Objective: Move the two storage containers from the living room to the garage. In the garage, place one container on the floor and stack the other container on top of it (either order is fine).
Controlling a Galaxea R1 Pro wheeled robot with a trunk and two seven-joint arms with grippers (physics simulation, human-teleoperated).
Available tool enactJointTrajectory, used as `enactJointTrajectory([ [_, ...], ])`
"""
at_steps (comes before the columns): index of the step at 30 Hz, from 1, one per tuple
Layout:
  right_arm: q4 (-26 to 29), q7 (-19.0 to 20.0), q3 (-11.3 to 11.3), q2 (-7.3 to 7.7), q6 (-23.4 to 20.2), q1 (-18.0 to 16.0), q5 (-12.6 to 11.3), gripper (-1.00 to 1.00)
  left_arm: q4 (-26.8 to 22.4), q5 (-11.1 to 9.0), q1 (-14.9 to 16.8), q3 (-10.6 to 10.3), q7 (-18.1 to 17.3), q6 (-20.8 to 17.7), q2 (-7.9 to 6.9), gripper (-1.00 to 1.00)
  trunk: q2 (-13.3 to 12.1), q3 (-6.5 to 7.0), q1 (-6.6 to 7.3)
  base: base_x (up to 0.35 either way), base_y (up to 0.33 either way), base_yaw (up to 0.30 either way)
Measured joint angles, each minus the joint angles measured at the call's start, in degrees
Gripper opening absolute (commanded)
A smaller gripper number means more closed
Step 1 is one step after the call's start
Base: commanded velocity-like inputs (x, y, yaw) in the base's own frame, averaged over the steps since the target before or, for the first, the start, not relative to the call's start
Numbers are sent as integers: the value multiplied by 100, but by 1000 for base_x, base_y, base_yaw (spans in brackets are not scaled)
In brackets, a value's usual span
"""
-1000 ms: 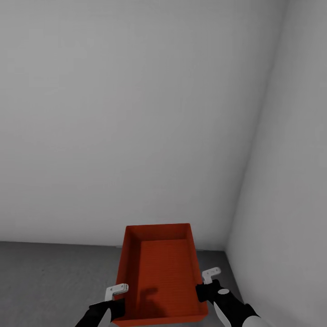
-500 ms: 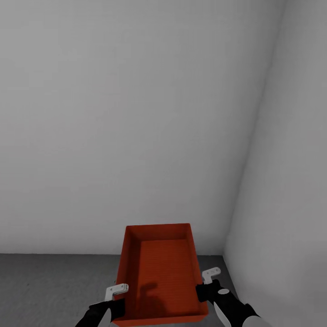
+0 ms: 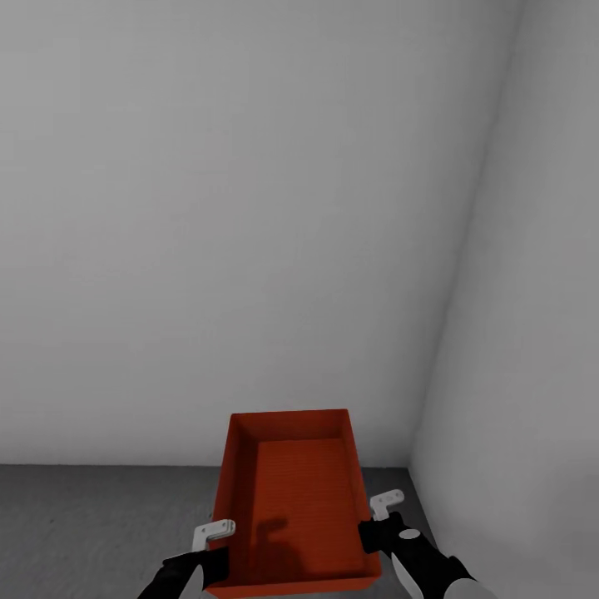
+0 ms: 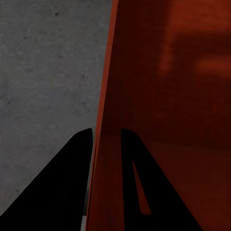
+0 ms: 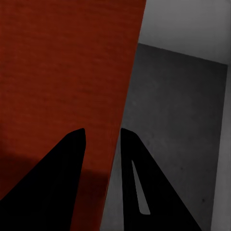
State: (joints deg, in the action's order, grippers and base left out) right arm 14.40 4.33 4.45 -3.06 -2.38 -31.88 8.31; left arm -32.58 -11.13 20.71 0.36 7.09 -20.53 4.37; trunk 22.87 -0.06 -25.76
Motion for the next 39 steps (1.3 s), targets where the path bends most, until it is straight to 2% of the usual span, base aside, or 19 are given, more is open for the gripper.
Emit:
enactJointTrajectory([
  [22,-35,27,-21,23,32,3,0,-100,0,69,-3,27,3,-6,31,-100,-10,-160,1,0,0,0],
  [39,-55,34,-32,29,54,2,0,-100,1,96,-3,34,3,-6,40,-100,674,-622,-373,0,0,0],
])
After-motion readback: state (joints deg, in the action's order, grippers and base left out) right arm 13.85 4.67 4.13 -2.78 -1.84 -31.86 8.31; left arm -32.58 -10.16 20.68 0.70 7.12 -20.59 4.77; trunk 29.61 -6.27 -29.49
